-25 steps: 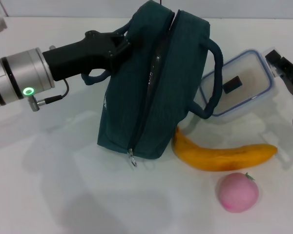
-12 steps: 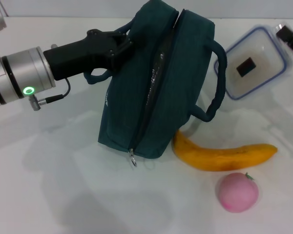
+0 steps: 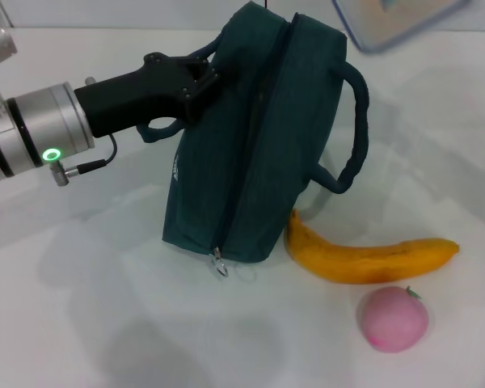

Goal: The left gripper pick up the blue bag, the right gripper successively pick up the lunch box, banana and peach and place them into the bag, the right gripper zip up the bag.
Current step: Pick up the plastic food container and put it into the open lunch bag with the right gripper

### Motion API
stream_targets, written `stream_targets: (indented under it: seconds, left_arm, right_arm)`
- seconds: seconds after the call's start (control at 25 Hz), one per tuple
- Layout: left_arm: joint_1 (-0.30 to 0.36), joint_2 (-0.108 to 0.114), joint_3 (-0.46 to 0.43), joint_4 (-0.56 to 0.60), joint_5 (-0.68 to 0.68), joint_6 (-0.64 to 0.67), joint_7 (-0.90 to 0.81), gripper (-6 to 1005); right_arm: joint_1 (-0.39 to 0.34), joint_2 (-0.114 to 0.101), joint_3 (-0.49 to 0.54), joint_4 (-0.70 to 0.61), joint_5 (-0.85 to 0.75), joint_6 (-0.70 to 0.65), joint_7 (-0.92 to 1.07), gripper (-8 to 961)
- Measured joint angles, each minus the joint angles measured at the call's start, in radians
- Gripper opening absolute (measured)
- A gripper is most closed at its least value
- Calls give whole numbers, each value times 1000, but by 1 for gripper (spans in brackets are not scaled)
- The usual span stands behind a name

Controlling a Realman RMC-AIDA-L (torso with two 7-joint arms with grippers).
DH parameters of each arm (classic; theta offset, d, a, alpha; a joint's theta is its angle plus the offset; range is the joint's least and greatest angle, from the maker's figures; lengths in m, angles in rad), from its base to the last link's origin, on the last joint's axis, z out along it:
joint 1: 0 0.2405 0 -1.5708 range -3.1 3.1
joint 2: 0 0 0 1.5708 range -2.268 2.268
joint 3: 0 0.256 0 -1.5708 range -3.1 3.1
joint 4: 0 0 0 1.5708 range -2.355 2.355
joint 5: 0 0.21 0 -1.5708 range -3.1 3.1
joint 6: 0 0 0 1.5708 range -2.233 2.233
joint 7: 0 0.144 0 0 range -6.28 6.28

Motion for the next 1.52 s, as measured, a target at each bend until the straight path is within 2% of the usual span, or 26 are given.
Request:
stream_targets:
  seconds: [0.24,0.4,0.6,0.8,1.52]
  left_arm:
    - [-5,-1,0,-13,0,-4,2,36]
    - [-21,-2,0,-37,0,-4,6,36]
    - [-24,-2,-5,-39,1,-5,6,36]
    - [-23,0,-8,-39,0,-6,6,36]
    - [-25,2,-12,-39,0,-19,7,36]
  right_arm:
    - [148,8,-55,17,37,-32,31,95]
    - [187,9,-129,39,35,21,35,96]
    - [155,11,-183,56,37,64,33,96]
    - [104,11,-188,58,42,51,29,96]
    - [10,7,-230,28,33,36,31,96]
